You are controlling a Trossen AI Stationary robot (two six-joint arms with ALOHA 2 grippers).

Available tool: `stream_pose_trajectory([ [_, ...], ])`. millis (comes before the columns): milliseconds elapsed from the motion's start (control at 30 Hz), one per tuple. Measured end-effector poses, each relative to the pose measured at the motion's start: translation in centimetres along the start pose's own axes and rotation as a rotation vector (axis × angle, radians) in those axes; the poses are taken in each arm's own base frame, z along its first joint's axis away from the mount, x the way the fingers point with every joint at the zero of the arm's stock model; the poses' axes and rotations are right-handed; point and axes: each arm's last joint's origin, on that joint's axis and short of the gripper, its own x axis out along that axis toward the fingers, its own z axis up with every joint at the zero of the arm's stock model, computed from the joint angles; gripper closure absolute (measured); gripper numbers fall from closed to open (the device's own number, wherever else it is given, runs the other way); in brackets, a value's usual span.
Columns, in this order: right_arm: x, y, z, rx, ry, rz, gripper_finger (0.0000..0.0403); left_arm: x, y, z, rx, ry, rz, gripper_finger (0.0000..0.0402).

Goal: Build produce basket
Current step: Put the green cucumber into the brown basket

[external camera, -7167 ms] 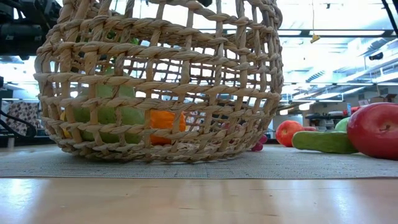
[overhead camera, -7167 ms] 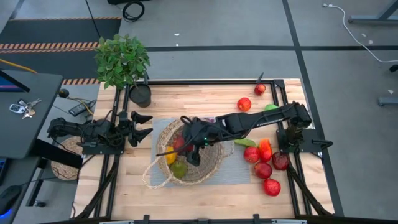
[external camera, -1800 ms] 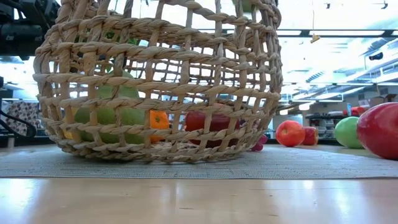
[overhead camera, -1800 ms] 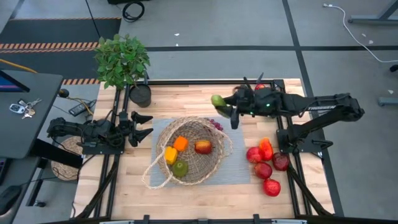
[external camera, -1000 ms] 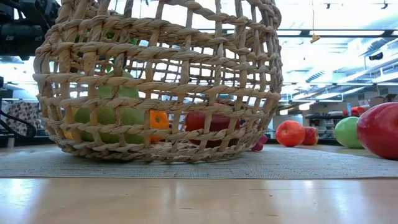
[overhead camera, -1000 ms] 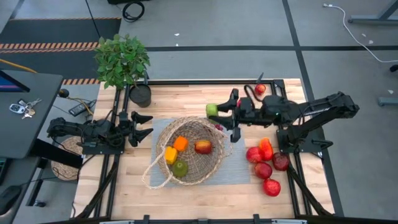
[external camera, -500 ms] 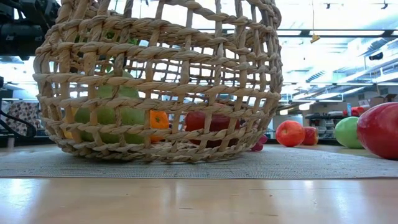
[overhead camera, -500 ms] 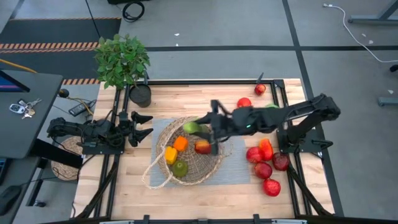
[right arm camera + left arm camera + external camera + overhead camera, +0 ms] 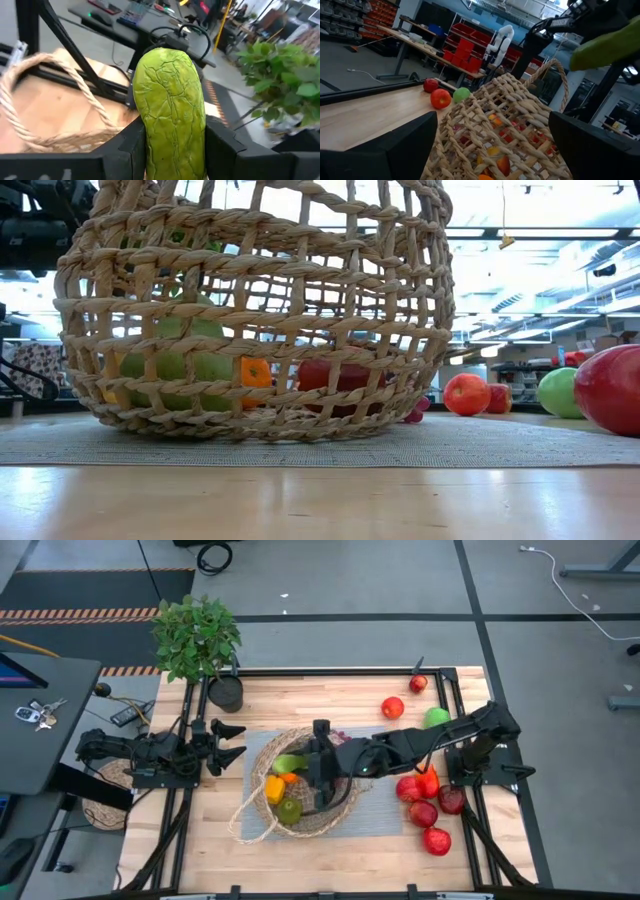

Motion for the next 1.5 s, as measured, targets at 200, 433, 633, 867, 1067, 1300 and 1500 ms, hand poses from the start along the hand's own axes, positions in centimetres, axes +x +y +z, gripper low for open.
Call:
stream_pose_trajectory([
  [200,0.5,0.8,-0.6,-0.111,0.041,0.008,0.0245,0.0,0.0,0.0,0.000,-0.001,0.000,0.0012],
  [433,1.3,1.5,-1.2,-0.214,0.077,0.000,0.0237,0.0,0.0,0.0,-0.001,-0.002,0.000,0.0012],
  [633,1.4,2.0,-1.7,-0.372,0.117,0.033,0.0237,0.0,0.0,0.0,-0.001,-0.001,0.000,0.0012],
  [867,1.2,2.3,-2.6,-0.821,0.180,0.121,0.0236,0.0,0.0,0.0,-0.001,-0.001,0.000,0.0012],
  [1067,0.9,2.6,-2.8,-1.119,0.230,0.109,0.0236,0.0,0.0,0.0,-0.001,-0.001,0.000,0.0012],
  [1300,0.4,3.1,-2.5,-1.360,0.283,0.072,0.0236,0.0,0.0,0.0,-0.001,-0.002,0.000,0.0012],
  [1500,0.3,3.3,-2.4,-1.354,0.273,0.067,0.0236,0.0,0.0,0.0,-0.001,-0.002,0.000,0.0012],
])
